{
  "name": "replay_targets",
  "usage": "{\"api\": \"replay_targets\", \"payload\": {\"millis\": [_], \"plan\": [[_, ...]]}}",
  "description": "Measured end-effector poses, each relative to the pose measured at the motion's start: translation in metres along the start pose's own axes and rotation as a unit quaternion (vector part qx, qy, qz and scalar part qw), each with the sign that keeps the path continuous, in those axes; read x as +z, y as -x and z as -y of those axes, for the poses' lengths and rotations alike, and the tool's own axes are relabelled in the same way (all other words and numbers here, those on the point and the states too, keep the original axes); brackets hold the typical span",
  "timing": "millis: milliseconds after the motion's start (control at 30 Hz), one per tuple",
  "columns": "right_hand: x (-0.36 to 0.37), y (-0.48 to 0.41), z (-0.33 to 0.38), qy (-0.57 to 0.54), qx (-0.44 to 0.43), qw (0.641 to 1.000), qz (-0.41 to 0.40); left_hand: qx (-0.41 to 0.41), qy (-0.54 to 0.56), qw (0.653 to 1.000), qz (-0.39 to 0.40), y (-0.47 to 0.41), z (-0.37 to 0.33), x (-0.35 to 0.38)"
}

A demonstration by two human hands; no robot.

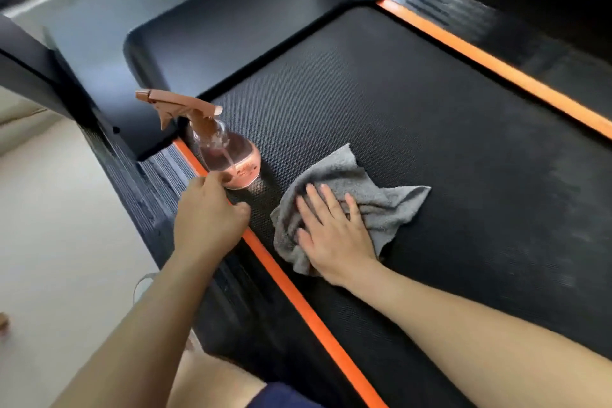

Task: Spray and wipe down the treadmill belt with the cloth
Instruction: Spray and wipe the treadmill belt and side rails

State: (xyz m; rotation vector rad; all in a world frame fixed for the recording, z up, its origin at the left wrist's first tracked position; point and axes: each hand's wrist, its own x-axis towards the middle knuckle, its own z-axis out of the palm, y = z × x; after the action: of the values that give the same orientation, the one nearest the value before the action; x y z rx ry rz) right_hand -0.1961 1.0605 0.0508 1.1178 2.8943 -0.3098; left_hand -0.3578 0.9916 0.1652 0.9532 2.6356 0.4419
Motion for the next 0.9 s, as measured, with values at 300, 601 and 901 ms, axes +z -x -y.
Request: {"api": "replay_targets", "payload": {"millis": [300,601,901], "plan": [[-0.044,0.015,-0.168,0.064,0.039,0.995,0.063,-0.079,0.218,0.973,-0.013,0.006,0.028,0.020],[0.002,0.069,-0.015,-0.005,-0.031,1.000,-0.003,0.200,-0.021,0.973,0.116,0.042,-0.009,0.048],[-0.035,0.098,-0.168,0.012,0.184,0.982,0.037,0.322,-0.151,0.912,0.204,0.050,-0.001,0.062]]}}
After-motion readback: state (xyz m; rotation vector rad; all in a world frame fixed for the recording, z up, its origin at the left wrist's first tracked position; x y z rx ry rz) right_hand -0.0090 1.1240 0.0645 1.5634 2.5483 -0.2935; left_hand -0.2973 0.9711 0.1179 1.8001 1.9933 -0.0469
